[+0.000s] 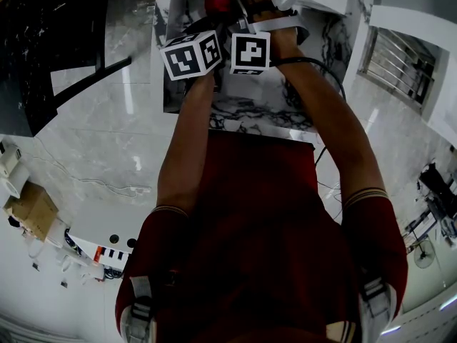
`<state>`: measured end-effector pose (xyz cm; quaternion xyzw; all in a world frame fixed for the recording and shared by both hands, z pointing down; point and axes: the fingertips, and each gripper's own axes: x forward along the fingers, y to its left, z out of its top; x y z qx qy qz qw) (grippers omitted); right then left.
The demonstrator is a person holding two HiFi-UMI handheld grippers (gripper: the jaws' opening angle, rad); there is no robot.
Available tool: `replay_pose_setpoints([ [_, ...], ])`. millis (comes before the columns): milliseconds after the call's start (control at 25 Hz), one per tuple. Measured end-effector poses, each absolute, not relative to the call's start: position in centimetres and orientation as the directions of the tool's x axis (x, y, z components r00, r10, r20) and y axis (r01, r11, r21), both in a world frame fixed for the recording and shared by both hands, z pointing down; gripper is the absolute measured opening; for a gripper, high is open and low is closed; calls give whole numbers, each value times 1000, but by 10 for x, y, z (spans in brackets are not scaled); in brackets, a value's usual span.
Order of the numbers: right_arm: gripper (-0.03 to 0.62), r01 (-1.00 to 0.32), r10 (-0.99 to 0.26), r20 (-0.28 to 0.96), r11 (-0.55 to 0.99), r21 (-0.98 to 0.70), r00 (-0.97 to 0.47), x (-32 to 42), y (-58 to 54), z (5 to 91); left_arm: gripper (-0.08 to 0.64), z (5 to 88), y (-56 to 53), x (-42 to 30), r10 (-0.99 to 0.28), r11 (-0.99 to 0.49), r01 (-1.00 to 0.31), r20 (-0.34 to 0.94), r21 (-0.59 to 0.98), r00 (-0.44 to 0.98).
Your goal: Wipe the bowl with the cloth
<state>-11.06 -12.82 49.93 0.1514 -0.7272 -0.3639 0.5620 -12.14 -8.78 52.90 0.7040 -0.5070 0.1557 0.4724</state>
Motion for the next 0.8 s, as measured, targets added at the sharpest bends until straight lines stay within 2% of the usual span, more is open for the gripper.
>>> replay_pose_setpoints([
  [520,65,62,-592,751,772,633,-291,-81,-132,506,152,530,-110,-122,-586,-17,-879,707,477,396],
  [800,64,2,-598,749,781,624,-287,-68,-136,503,151,542,-111,-118,-544,-27,-896,745,444,386],
])
